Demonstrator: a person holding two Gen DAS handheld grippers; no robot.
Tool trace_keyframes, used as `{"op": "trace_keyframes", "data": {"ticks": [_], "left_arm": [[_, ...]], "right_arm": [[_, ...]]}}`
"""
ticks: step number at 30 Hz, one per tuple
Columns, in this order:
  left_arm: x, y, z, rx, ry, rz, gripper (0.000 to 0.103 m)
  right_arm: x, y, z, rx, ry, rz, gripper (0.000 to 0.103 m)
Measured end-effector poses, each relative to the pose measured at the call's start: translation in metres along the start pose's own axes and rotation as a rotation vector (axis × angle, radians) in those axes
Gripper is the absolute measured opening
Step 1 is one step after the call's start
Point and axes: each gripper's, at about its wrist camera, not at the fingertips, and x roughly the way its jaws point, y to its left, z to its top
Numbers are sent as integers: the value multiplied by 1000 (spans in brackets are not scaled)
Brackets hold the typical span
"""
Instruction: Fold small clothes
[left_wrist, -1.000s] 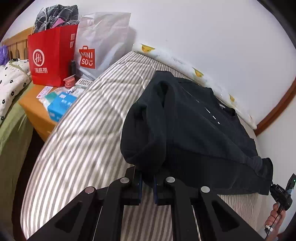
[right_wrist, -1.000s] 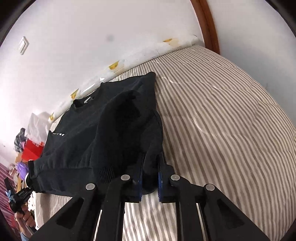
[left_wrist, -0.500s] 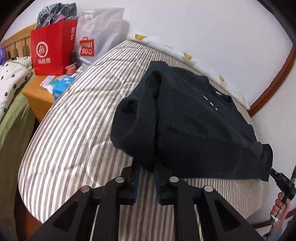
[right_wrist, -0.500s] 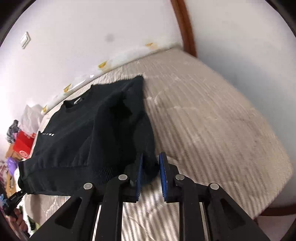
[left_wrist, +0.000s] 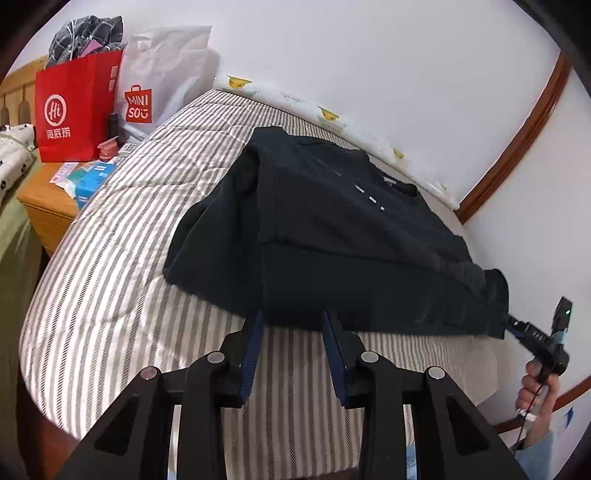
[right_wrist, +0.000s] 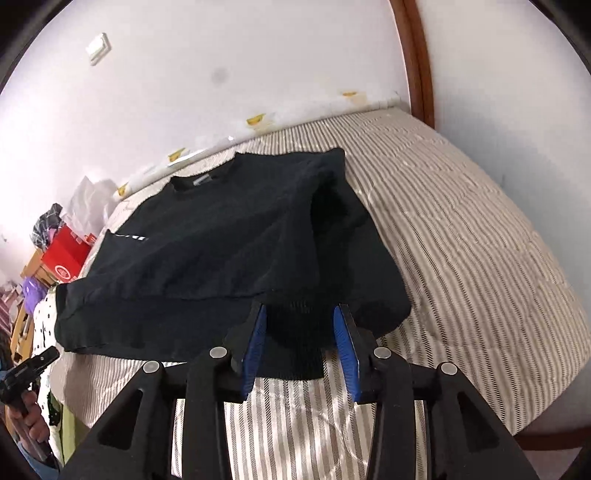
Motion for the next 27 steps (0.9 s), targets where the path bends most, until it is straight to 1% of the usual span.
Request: {"op": "trace_keyframes", "data": {"ticks": [4, 6, 8, 10, 11, 12, 13, 14, 15, 17, 19, 22, 27], "left_arm": [[15, 1, 11, -20, 19, -10, 34], [23, 1, 16, -27, 31, -10, 34], [31, 1, 20, -27, 47, -4, 34], [38, -2, 25, -21, 59, 2, 30], [38, -4, 27, -21, 55, 2, 24], [37, -6, 30, -18, 52, -8, 14], [35, -10, 34, -4, 48, -22, 12], [31, -15, 40, 18, 27, -21, 12], [26, -19, 44, 37, 4, -21, 11], [19, -28, 56, 64, -36, -31, 11], [18, -33, 68, 64, -55, -38, 11], [22, -37, 88, 64, -80, -33, 11], [49, -41, 123, 31, -74, -43, 11]], "right_arm": [[15, 1, 1, 17, 23, 23, 38], [20, 4, 1, 16, 31, 19, 40], [24, 7, 3, 4, 35, 12, 40], [26, 11, 6, -4, 40, 15, 35], [27, 13, 8, -10, 43, 18, 27], [26, 16, 11, -22, 40, 14, 17], [24, 19, 14, -36, 37, 37, 11], [21, 21, 18, -41, 27, 50, 10], [16, 24, 23, -46, 5, 57, 10], [9, 26, 34, -34, -23, 98, 10], [6, 26, 48, 3, -46, 141, 10], [8, 27, 68, 31, -76, 147, 10], [23, 22, 97, 105, -90, 177, 10]]}}
